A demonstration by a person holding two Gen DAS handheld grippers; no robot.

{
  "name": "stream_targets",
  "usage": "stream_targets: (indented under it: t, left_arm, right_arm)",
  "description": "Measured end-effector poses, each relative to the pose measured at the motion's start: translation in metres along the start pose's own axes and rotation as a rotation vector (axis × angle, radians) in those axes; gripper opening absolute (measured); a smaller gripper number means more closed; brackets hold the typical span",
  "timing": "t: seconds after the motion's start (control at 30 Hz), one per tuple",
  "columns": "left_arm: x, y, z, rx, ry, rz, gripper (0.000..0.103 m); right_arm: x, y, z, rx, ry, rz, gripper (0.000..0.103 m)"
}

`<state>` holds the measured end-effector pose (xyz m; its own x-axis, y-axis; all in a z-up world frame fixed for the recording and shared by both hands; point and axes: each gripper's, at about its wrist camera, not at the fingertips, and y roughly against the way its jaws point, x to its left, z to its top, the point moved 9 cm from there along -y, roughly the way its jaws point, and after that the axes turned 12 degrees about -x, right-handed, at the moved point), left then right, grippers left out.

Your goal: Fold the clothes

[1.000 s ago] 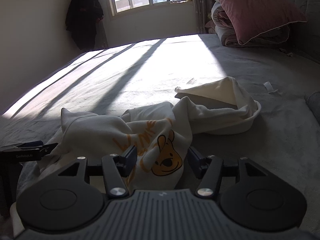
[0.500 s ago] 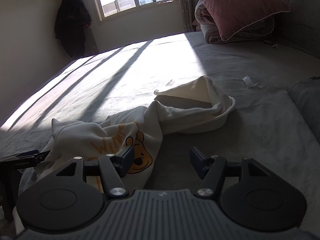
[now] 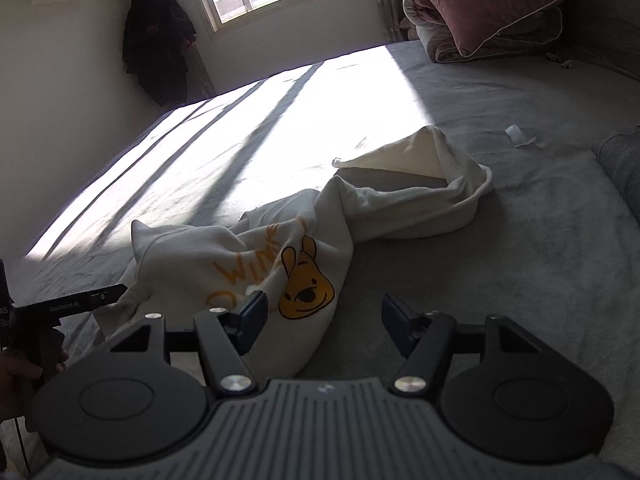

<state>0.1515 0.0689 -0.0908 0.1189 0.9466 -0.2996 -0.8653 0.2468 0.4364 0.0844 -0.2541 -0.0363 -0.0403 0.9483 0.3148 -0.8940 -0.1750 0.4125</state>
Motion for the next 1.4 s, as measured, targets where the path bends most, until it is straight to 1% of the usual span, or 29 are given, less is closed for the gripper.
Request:
stream_targets:
  t: [0.17, 0.2, 0.23, 0.27, 0.3, 0.37, 0.43, 0.47, 0.5, 0.53, 0.57, 0.6, 0.7, 0.83, 1.0, 1.13, 1.3, 1.4]
  left_arm:
    - [-0.001, 0.008, 0.001, 0.029, 0.069, 0.002, 0.102]
    - [-0.002, 0.008, 0.001, 0.03, 0.094, -0.01, 0.102]
    - [-0.003, 0.008, 0.0, 0.032, 0.119, -0.021, 0.101]
    - [-0.004, 0.009, 0.0, 0.034, 0.144, -0.032, 0.096]
    - [-0.005, 0.009, 0.0, 0.035, 0.169, -0.043, 0.083]
    - [-0.007, 0.01, 0.0, 0.038, 0.219, -0.066, 0.068]
    - [-0.006, 0.008, -0.001, 0.035, 0.204, -0.027, 0.05]
    - [-0.004, 0.006, 0.0, 0.03, 0.198, -0.003, 0.031]
    - [-0.002, 0.004, 0.001, 0.026, 0.192, 0.022, 0.025]
    - [-0.002, 0.003, 0.003, 0.017, 0.207, 0.019, 0.023]
    - [-0.002, 0.001, 0.005, 0.009, 0.221, 0.016, 0.016]
    - [-0.003, 0.001, 0.009, -0.003, 0.212, 0.016, 0.012]
    - [-0.007, 0.002, 0.02, -0.038, 0.185, 0.016, 0.01]
    - [-0.006, 0.01, 0.036, -0.098, 0.163, 0.03, 0.01]
    - [0.004, 0.023, 0.051, -0.172, 0.081, 0.11, 0.009]
    - [0.018, 0.033, 0.062, -0.226, 0.048, 0.162, 0.009]
    - [0.044, 0.035, 0.071, -0.267, 0.078, 0.23, 0.009]
    - [0.057, 0.029, 0.069, -0.247, 0.079, 0.262, 0.009]
  right_arm:
    - [0.011, -0.004, 0.003, -0.01, 0.003, 0.013, 0.067]
    - [0.014, -0.005, 0.004, -0.013, 0.007, 0.015, 0.067]
    - [0.015, -0.007, 0.004, -0.017, 0.012, 0.013, 0.067]
    - [0.016, -0.008, 0.004, -0.02, 0.017, 0.011, 0.067]
    - [0.018, -0.009, 0.003, -0.022, 0.021, 0.009, 0.067]
    - [0.018, -0.013, 0.001, -0.023, 0.025, 0.0, 0.067]
    - [0.017, -0.016, -0.001, -0.023, 0.028, -0.014, 0.067]
    - [0.017, -0.017, -0.002, -0.026, 0.028, -0.021, 0.067]
    - [0.017, -0.018, -0.002, -0.031, 0.028, -0.026, 0.067]
    - [0.017, -0.018, -0.001, -0.039, 0.029, -0.03, 0.067]
    - [0.018, -0.018, 0.0, -0.048, 0.032, -0.033, 0.067]
    - [0.018, -0.019, 0.001, -0.056, 0.038, -0.034, 0.067]
    - [0.021, -0.018, 0.005, -0.087, 0.054, -0.036, 0.067]
    - [0.026, -0.019, 0.008, -0.114, 0.066, -0.03, 0.067]
    - [0.033, -0.021, 0.008, -0.12, 0.069, -0.012, 0.067]
    - [0.034, -0.023, 0.007, -0.114, 0.067, -0.005, 0.067]
    - [0.035, -0.026, 0.003, -0.097, 0.057, -0.003, 0.067]
    - [0.035, -0.029, -0.003, -0.073, 0.045, 0.0, 0.067]
